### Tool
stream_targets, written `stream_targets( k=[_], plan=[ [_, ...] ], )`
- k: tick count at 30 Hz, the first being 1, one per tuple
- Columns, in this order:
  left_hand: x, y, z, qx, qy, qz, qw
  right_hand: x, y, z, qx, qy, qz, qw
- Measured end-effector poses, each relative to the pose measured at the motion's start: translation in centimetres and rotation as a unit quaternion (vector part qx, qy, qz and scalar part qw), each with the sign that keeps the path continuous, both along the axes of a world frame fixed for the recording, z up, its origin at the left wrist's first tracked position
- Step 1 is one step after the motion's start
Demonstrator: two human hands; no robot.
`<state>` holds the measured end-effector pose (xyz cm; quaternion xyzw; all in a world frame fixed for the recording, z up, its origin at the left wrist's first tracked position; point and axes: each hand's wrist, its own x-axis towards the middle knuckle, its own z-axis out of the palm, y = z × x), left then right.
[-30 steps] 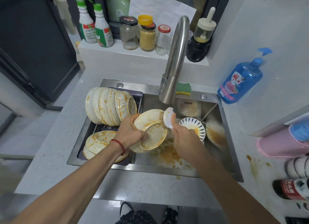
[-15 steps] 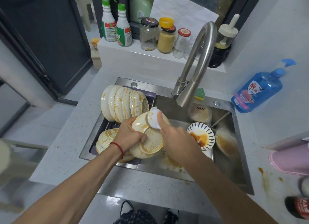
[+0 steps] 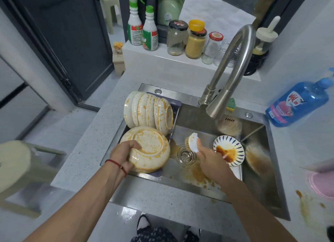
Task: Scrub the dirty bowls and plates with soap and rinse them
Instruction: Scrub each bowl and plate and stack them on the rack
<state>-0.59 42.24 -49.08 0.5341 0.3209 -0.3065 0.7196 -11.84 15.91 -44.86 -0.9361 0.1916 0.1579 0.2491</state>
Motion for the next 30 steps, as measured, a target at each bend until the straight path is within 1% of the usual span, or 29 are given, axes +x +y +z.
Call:
stream_targets(
  k=[3, 6, 8, 10, 12, 13, 15, 17, 20, 21, 22, 23, 24, 25, 26, 27, 28, 30],
  plan=[
    [0.3, 0.2, -0.6, 0.035, 0.033, 0.023, 0.999, -0.3, -0.3, -1.2, 0.017, 0.004, -0.011, 1.0],
    [1.1, 0.3, -3.2, 0.066, 0.009, 0.065, 0.996, -0.8, -0.5, -1.9, 0.02, 0.001, -0.014, 1.0],
    [0.7, 0.0, -2.0, 0.161, -0.02, 0.069, 0.984, -1.0, -0.8, -2.2, 0.028, 0.001, -0.022, 0.999],
    [0.3, -0.3, 0.0, 0.271, -0.061, 0.008, 0.961, -1.2, -1.0, -2.5, 0.027, 0.0, -0.023, 0.999],
    [0.7, -0.1, 0.0, 0.364, -0.094, -0.045, 0.926, -1.5, -1.3, -2.8, 0.031, 0.004, -0.025, 0.999],
    [0.9, -0.1, 0.2, 0.391, -0.097, -0.073, 0.912, -1.8, -1.5, -3.0, 0.036, 0.006, -0.029, 0.999],
    [1.6, 0.0, 0.4, 0.427, -0.104, -0.148, 0.886, -2.3, -2.2, -3.6, 0.055, 0.012, -0.048, 0.997],
    [2.7, 0.6, -0.7, 0.461, -0.106, -0.219, 0.853, -2.9, -3.0, -4.1, 0.077, 0.017, -0.069, 0.994],
    [4.4, 1.3, -2.5, 0.52, -0.115, -0.284, 0.798, -3.5, -4.5, -4.9, 0.086, -0.003, -0.064, 0.994],
    [4.2, 0.9, -1.6, 0.542, -0.114, -0.295, 0.778, -3.6, -5.2, -5.4, 0.093, -0.009, -0.068, 0.993],
    [3.6, 0.3, -0.1, 0.573, -0.116, -0.299, 0.754, -3.7, -5.9, -5.9, 0.1, -0.007, -0.077, 0.992],
    [2.7, -0.5, 1.1, 0.611, -0.133, -0.304, 0.719, -3.7, -6.8, -6.4, 0.109, -0.009, -0.088, 0.99],
    [1.9, -1.7, 1.9, 0.645, -0.175, -0.311, 0.676, -3.6, -7.7, -6.8, 0.121, -0.01, -0.106, 0.987],
    [0.9, -3.4, 2.6, 0.656, -0.233, -0.321, 0.642, -3.5, -8.5, -7.1, 0.137, -0.011, -0.128, 0.982],
    [0.0, -5.2, 2.9, 0.64, -0.292, -0.335, 0.626, -3.4, -9.2, -7.1, 0.154, -0.018, -0.157, 0.975],
    [-1.0, -8.0, 2.6, 0.606, -0.33, -0.355, 0.632, -3.4, -10.2, -7.2, 0.178, -0.027, -0.195, 0.964],
    [-1.6, -10.5, 1.5, 0.554, -0.35, -0.378, 0.654, -3.4, -10.9, -6.9, 0.198, -0.041, -0.229, 0.952],
    [-2.3, -15.4, -1.3, 0.452, -0.306, -0.447, 0.709, -3.2, -12.4, -6.9, 0.216, -0.058, -0.27, 0.936]
  ],
)
